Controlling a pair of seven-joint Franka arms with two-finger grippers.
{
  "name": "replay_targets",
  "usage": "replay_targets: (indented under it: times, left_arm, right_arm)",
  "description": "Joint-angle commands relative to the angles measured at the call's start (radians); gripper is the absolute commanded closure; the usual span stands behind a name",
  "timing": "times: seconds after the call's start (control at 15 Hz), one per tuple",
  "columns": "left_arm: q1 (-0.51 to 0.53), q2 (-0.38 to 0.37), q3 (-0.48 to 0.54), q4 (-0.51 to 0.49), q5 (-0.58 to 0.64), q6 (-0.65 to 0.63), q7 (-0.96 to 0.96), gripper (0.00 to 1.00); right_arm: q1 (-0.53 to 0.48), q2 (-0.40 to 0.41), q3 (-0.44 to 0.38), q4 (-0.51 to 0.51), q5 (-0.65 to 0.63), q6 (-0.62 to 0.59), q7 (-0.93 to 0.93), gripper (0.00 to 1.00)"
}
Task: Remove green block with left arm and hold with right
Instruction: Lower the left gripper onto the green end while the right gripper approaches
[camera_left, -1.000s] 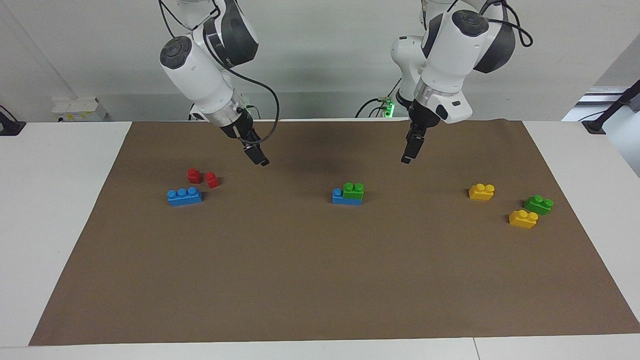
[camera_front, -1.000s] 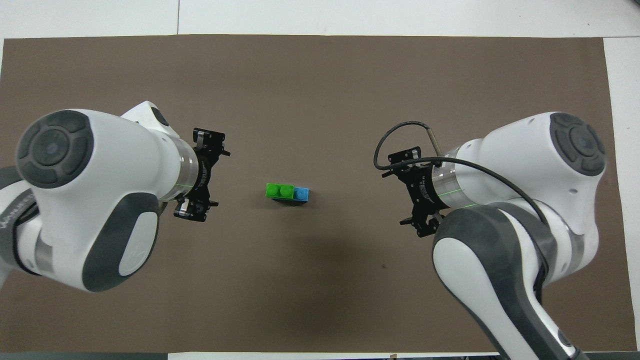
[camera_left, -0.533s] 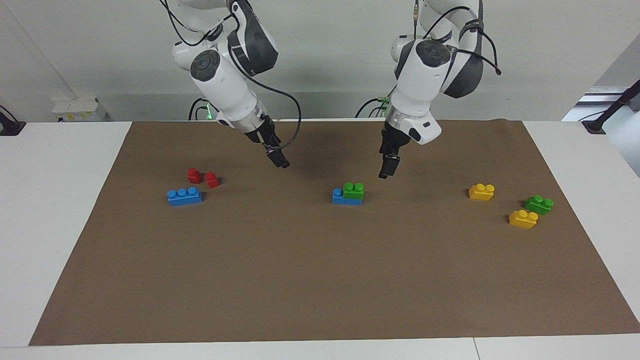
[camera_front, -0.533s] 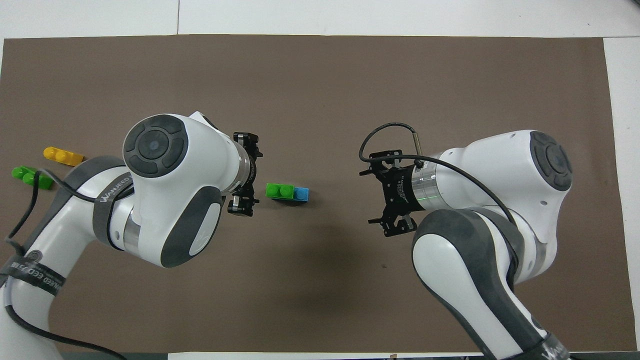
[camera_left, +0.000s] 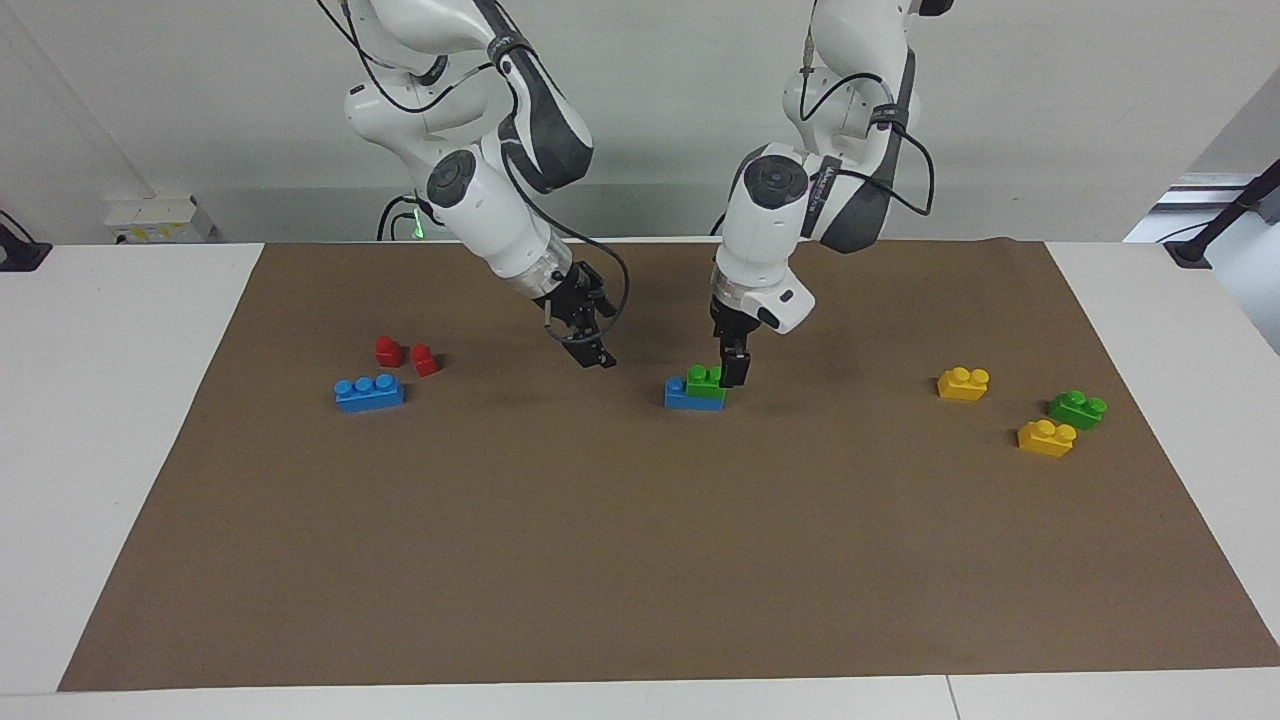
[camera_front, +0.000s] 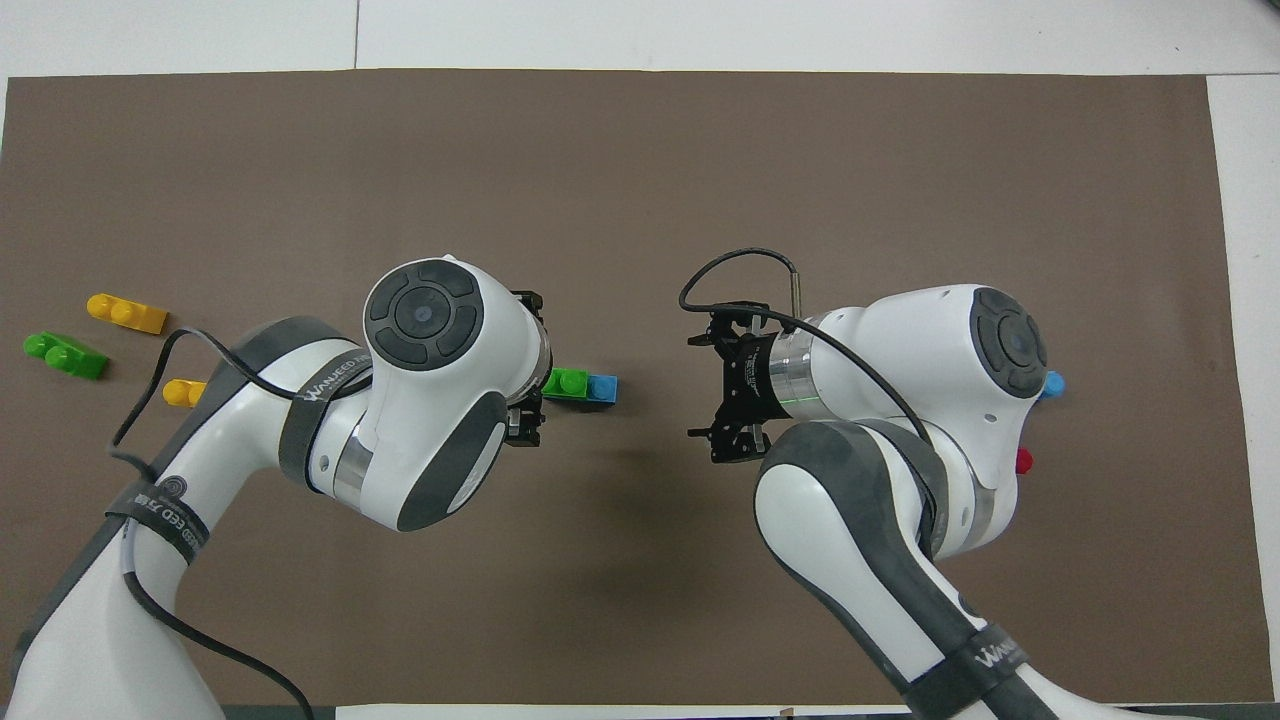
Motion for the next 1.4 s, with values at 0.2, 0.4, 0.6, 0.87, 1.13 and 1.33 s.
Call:
replay_targets:
  times: [0.2, 0.4, 0.6, 0.87, 1.13, 1.33]
  left_arm:
    - [-0.027, -0.01, 0.014, -0.087, 0.064, 0.118, -0.102, 0.0]
    - [-0.029, 0.022, 0.014, -0.087, 0.066, 0.149, -0.11, 0.0]
    - [-0.03, 0.057, 0.013, -0.086, 0.101, 0.192, -0.145, 0.0]
    - [-0.029, 0.062, 0.014, -0.084, 0.108, 0.181, -0.142, 0.0]
    - [-0.027, 0.06, 0.014, -0.08, 0.11, 0.164, -0.138, 0.0]
    - [-0.029, 0.057, 0.014, -0.077, 0.11, 0.155, -0.138, 0.0]
  right_arm:
    - [0.062, 0.038, -0.003, -0.035, 0.074, 0.129, 0.008, 0.04]
    - [0.082, 0.073, -0.003, -0.037, 0.076, 0.174, 0.008, 0.03]
    - [0.102, 0.091, -0.003, -0.037, 0.076, 0.2, 0.008, 0.03]
    - [0.122, 0.12, -0.003, -0.037, 0.105, 0.239, 0.008, 0.03]
    - [0.141, 0.169, -0.003, -0.032, 0.115, 0.298, 0.004, 0.03]
    - [0.147, 0.193, -0.002, -0.025, 0.115, 0.318, 0.001, 0.03]
